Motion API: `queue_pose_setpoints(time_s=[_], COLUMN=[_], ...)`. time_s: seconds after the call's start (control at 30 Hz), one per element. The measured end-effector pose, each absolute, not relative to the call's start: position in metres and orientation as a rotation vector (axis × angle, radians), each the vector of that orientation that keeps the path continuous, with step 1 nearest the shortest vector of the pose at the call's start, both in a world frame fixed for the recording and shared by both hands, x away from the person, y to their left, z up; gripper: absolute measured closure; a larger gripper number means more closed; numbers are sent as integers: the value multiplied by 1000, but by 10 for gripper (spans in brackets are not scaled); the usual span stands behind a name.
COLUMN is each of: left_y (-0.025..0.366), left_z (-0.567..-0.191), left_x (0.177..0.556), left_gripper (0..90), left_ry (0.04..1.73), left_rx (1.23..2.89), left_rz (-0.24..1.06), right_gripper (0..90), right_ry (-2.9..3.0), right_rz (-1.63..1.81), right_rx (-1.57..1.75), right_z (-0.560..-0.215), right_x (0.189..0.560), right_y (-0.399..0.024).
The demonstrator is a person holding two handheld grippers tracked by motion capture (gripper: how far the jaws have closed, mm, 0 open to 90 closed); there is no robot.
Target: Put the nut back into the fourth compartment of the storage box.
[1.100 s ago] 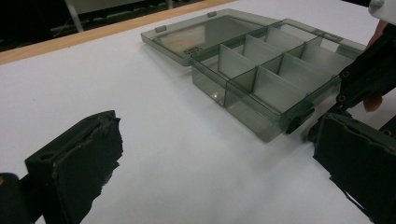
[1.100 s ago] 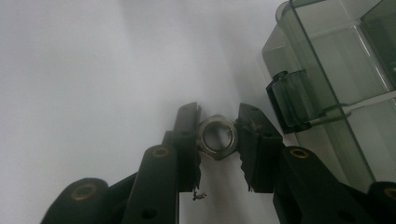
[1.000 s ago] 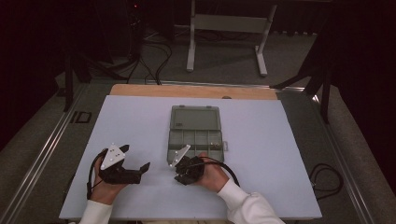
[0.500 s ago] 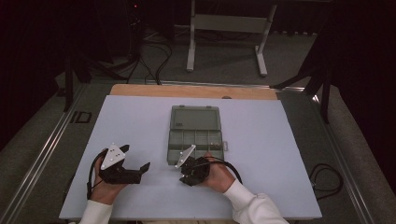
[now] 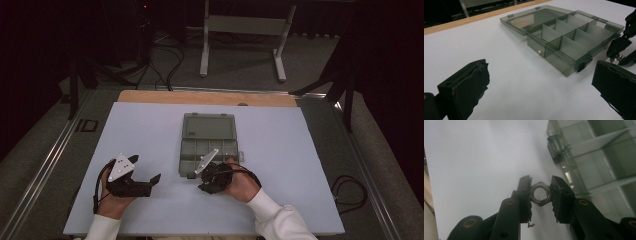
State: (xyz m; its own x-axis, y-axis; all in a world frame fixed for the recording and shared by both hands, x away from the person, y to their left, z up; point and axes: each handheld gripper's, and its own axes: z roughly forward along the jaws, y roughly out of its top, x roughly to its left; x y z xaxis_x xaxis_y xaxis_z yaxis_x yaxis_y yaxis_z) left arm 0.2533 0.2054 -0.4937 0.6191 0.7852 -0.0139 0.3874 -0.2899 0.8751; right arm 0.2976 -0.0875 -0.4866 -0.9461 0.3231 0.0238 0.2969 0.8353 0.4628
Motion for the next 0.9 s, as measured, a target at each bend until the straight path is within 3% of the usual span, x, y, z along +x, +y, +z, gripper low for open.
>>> queue_pose_setpoints(time_s=[0.9], left_y=[205], left_z=[-494], left_x=[254], left_gripper=[14], left_ry=[931], left_rx=[1903], left_rz=[530], right_gripper=[705], right_ry=[2790], right_rz=[769], right_rx=[708], right_z=[-436], right_x=[346], right_y=[-137])
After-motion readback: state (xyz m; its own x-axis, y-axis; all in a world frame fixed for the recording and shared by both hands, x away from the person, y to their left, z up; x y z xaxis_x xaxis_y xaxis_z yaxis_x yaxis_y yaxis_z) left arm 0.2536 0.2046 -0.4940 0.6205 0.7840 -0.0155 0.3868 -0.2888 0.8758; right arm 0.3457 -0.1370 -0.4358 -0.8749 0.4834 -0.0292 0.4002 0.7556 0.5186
